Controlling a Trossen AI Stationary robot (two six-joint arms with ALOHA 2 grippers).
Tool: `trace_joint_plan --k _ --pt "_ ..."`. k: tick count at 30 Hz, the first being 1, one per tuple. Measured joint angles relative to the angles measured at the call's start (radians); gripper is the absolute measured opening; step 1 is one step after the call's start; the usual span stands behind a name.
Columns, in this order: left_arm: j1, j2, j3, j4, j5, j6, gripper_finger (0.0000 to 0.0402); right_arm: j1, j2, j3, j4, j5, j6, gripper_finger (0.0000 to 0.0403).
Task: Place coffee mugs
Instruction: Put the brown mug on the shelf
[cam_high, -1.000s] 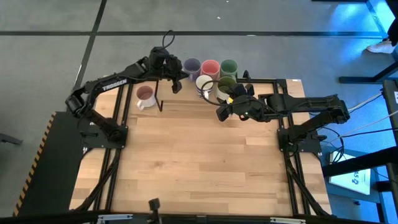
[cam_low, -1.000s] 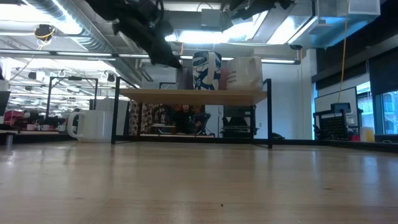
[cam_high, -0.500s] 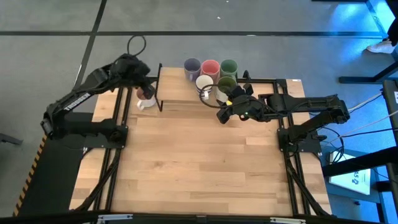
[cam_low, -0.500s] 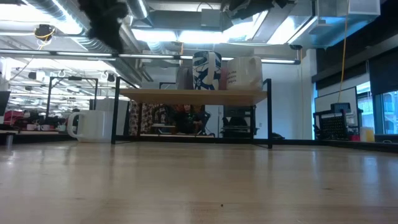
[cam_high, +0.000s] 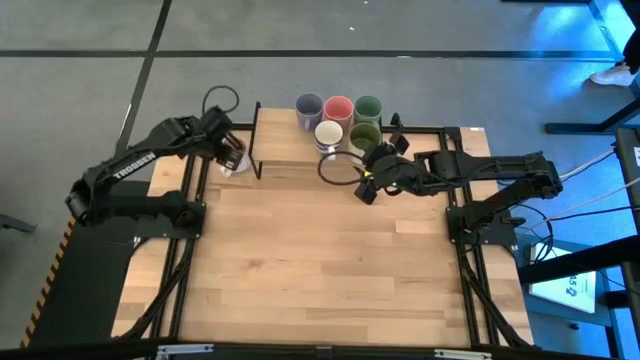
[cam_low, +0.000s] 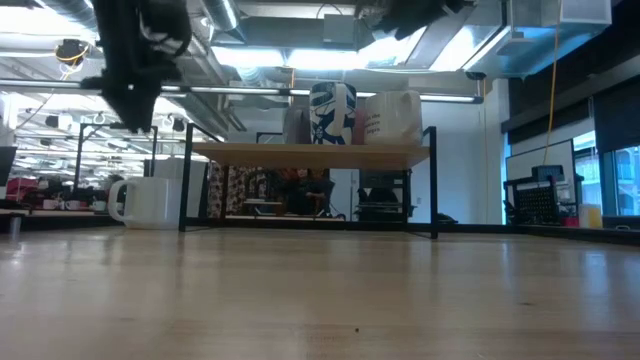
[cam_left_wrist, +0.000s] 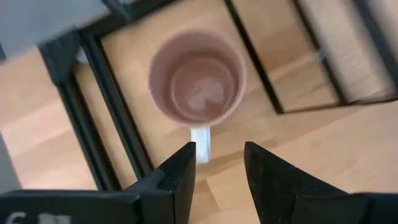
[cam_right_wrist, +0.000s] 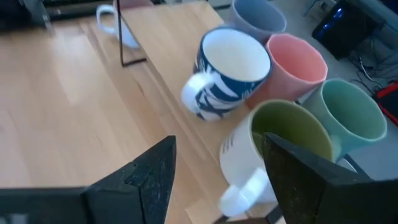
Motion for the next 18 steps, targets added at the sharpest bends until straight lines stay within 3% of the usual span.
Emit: trace_joint_plan --k 8,18 --pt "0.001 -0.002 -0.173 0.112 0.013 -0.061 0.0131 -0.046 0.0 0.0 -0.048 -0.07 -0.04 0.0225" --pt "0.042 -0.002 -0.263 0.166 -0.011 -0.08 0.0131 -0.068 0.0 0.0 -0.046 -0.105 -0.108 0.0225"
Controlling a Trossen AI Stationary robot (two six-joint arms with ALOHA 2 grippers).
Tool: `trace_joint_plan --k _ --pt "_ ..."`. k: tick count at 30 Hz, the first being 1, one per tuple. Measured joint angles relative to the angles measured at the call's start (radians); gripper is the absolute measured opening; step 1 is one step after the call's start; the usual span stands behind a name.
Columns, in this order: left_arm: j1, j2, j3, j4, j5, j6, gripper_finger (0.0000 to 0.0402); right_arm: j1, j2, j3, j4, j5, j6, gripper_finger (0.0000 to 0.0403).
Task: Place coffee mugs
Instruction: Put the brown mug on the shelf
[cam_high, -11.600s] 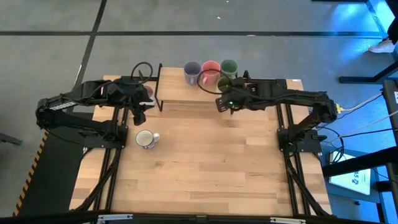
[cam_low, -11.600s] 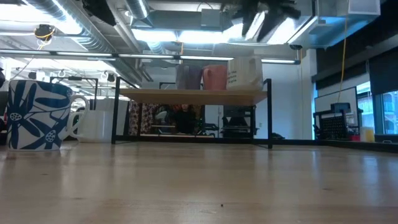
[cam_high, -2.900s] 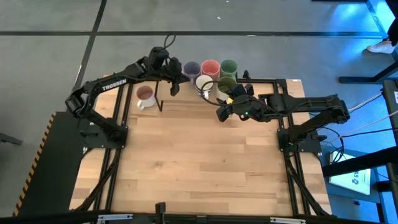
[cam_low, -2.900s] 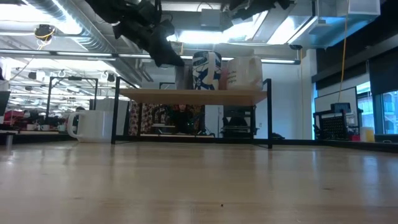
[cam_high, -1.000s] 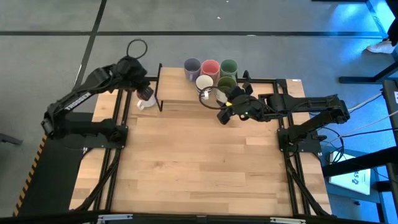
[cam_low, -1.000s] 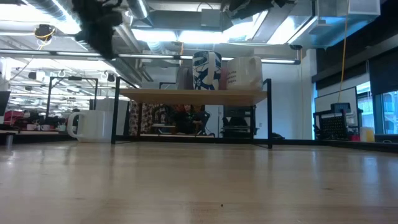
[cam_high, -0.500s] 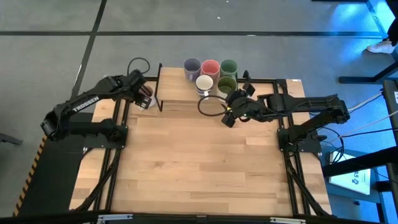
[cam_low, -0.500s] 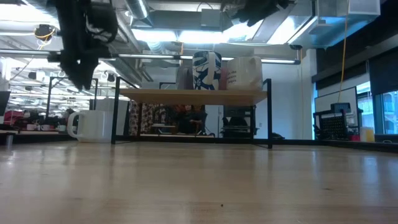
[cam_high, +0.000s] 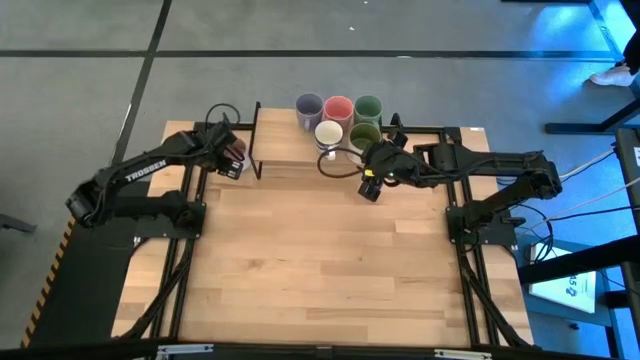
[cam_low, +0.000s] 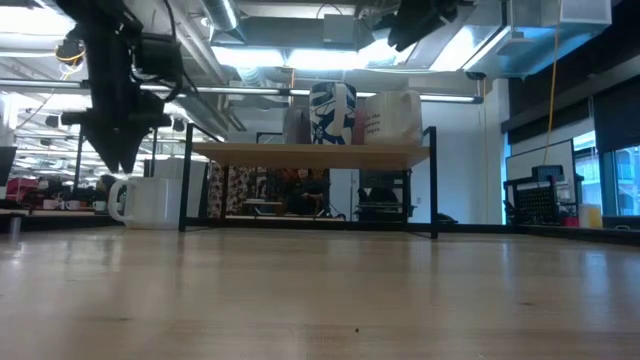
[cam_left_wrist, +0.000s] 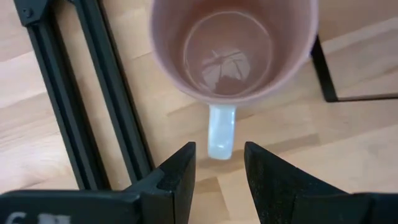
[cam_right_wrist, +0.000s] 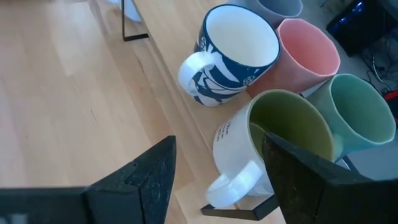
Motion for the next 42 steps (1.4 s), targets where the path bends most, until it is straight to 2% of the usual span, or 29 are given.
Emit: trace_joint_plan --k 14,20,28,36,42 --pt "0.024 0.0 -0.148 0.182 -0.02 0.006 0.0131 0.002 0.0 0.0 0.011 0.0 0.0 0.0225" --pt "0.024 0.001 -0.15 0.211 -0.026 -0.019 0.0117 0.002 0.0 0.0 0.019 0.0 0.0 0.0225" --pt "0.024 0.002 -0.15 0.217 -0.046 0.017 0.0059 0.002 0.0 0.0 0.022 0.0 0.0 0.0225" --pt "0.022 0.001 -0.15 0.217 -0.05 0.012 0.0059 0.002 0.0 0.0 0.023 0.0 0.0 0.0225" --pt "0.002 -0.059 -0.119 0.159 -0.053 0.003 0.0059 0.002 0.0 0.0 0.023 0.0 0.001 0.0225"
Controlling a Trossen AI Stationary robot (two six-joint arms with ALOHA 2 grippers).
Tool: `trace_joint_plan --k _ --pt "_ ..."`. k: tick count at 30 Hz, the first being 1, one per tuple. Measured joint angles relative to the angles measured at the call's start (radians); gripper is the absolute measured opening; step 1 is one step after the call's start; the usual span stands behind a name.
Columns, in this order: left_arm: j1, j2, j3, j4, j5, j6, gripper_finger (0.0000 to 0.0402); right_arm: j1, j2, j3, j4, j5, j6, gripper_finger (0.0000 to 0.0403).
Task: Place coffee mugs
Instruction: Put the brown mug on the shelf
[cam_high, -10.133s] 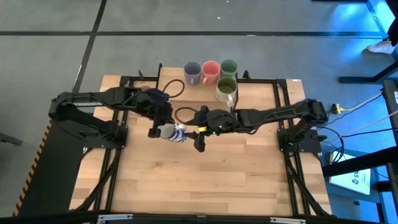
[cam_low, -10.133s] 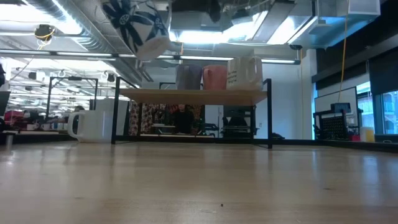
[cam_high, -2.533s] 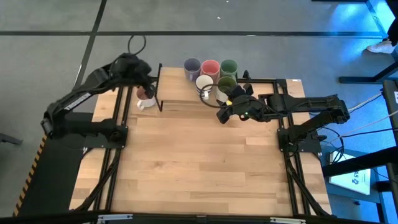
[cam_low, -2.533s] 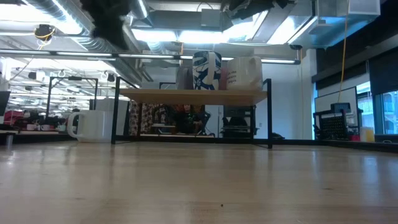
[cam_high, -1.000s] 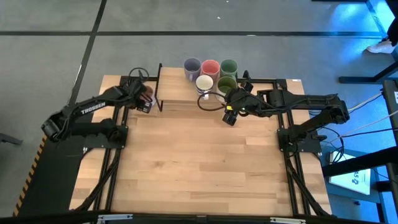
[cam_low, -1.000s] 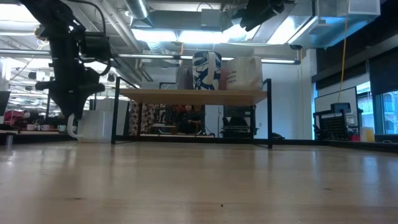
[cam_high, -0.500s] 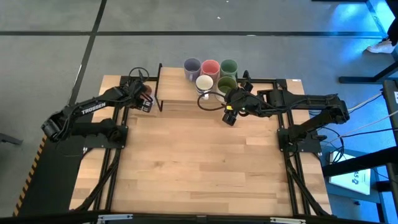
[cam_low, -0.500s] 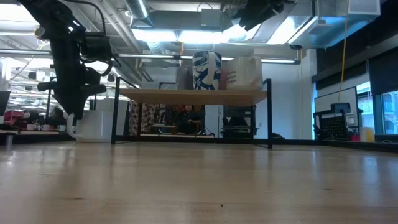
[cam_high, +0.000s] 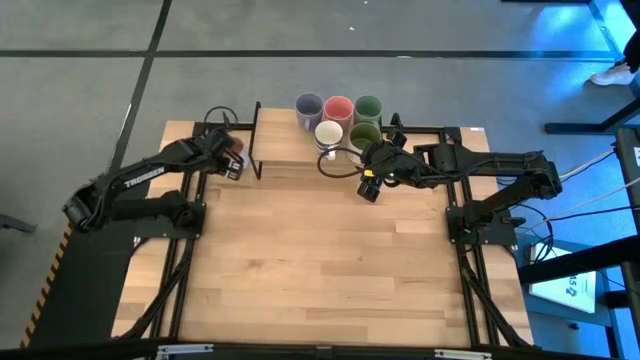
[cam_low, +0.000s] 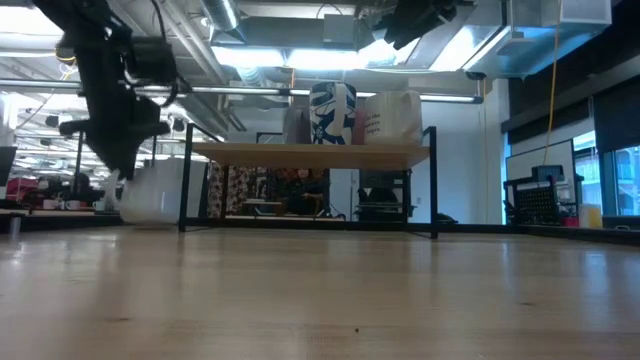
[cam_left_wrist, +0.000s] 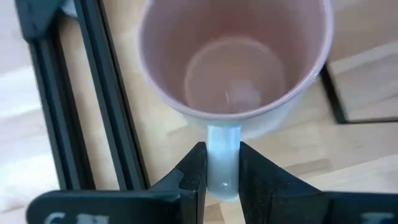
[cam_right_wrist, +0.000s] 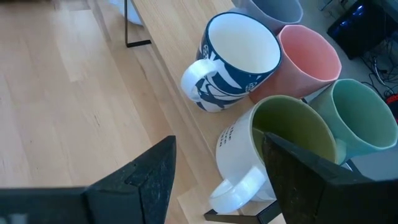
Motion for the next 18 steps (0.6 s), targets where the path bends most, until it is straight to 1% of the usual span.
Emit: trace_joint_plan --k 5,11,18 --pt "-0.006 -0.057 0.071 -0.058 -0.023 -0.002 0.0059 0.0 0.0 0.0 0.0 0.0 0.0 0.0225" --pt "-0.006 -0.068 0.205 -0.177 -0.111 0.01 0.0058 0.0 0.0 0.0 0.0 0.0 -0.001 0.0225" --pt "-0.013 -0.076 0.368 -0.201 -0.128 0.056 0.0058 0.0 0.0 0.0 0.0 0.002 -0.001 0.0225"
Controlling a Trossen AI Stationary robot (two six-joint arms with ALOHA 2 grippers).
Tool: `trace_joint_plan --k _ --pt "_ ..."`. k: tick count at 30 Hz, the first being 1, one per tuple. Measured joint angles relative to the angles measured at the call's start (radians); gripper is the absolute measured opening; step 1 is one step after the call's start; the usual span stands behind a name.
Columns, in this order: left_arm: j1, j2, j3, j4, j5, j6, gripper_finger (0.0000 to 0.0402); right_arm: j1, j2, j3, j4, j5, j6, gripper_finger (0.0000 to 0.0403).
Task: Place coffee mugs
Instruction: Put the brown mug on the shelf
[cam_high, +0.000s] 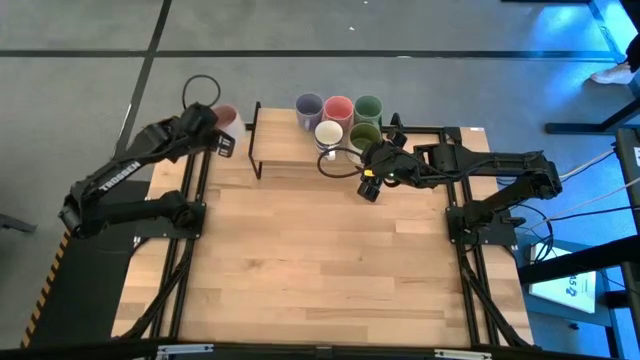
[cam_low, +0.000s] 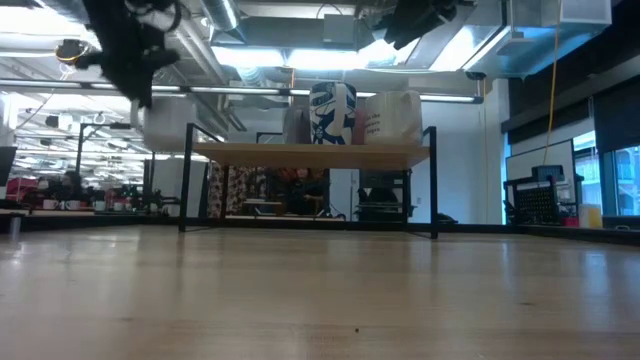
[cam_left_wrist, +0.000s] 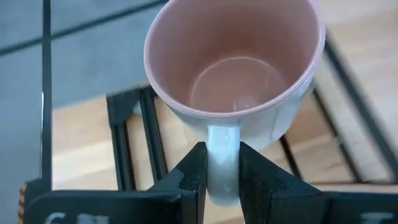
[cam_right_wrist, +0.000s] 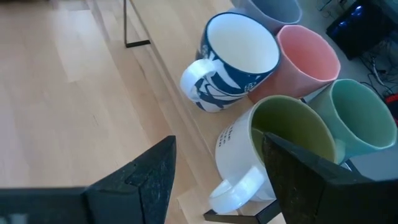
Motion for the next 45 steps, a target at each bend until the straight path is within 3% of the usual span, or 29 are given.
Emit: trace_joint_plan --k 9,16,28,45 --pt "-0.069 0.015 0.218 -0.004 -0.039 0.032 0.0058 0.0 0.0 0.0 0.0 0.025 0.025 0.0225" --pt "-0.202 0.092 0.321 -0.049 -0.06 -0.028 0.0058 0.0 0.0 0.0 0.016 0.044 0.025 0.0225" --pt "-0.468 0.303 0.4 -0.055 -0.093 -0.199 0.0058 0.0 0.0 0.0 0.015 0.055 0.003 0.0225" --pt "-0.641 0.519 0.415 -0.051 -0.253 -0.532 0.0058 0.0 0.0 0.0 0.021 0.105 0.03 0.0225"
